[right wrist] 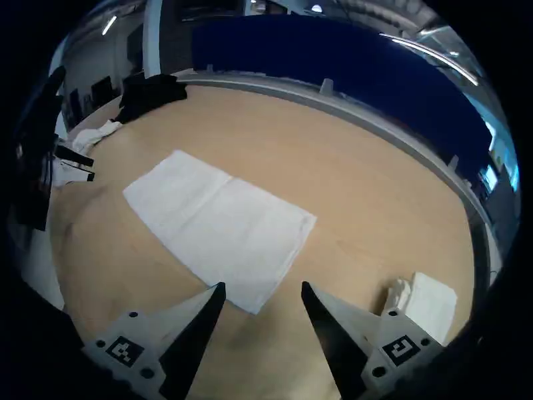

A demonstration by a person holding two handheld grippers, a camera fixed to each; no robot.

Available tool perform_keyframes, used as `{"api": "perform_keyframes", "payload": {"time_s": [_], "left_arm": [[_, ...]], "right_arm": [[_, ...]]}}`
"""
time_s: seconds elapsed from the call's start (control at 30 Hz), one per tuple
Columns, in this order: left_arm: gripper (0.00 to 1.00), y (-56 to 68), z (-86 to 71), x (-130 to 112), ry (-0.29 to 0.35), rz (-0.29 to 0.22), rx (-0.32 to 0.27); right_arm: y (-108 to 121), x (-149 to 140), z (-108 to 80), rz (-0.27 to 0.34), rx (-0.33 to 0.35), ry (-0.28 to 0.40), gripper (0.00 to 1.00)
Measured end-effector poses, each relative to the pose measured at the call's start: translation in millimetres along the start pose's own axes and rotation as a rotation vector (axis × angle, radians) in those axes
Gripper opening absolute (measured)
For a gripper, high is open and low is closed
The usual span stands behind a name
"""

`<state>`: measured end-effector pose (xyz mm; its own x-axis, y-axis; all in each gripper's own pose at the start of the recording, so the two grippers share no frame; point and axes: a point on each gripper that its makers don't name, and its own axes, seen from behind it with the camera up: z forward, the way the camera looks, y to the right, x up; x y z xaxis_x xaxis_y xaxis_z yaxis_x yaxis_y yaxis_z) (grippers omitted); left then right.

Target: Fold towel

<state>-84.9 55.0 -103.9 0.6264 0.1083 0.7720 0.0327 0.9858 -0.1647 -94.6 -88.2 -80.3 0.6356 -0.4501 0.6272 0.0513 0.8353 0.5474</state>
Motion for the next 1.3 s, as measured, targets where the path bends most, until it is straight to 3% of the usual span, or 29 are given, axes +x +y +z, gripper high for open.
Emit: {"api": "perform_keyframes", "payload": {"time_s": [0.5,1.07,1.17,1.3], "left_arm": [[0.9,-12.2,-11.8,-18.4,-0.012,-0.017,0.026],[0.9,-14.1,-19.7,-20.4,-0.01,-0.026,0.029],[0.9,-14.7,-20.0,-22.0,-0.011,-0.027,0.03],[0.9,-15.2,-19.9,-22.5,-0.012,-0.026,0.031]], "right_arm": [[-11.1,-32.1,14.0,-0.002,0.041,-0.057,0.77],[-16.5,-39.4,19.2,-0.022,0.08,-0.072,0.13],[-16.6,-37.9,19.8,-0.018,0.08,-0.07,0.07],[-16.3,-34.0,19.5,-0.016,0.08,-0.063,0.04]]}}
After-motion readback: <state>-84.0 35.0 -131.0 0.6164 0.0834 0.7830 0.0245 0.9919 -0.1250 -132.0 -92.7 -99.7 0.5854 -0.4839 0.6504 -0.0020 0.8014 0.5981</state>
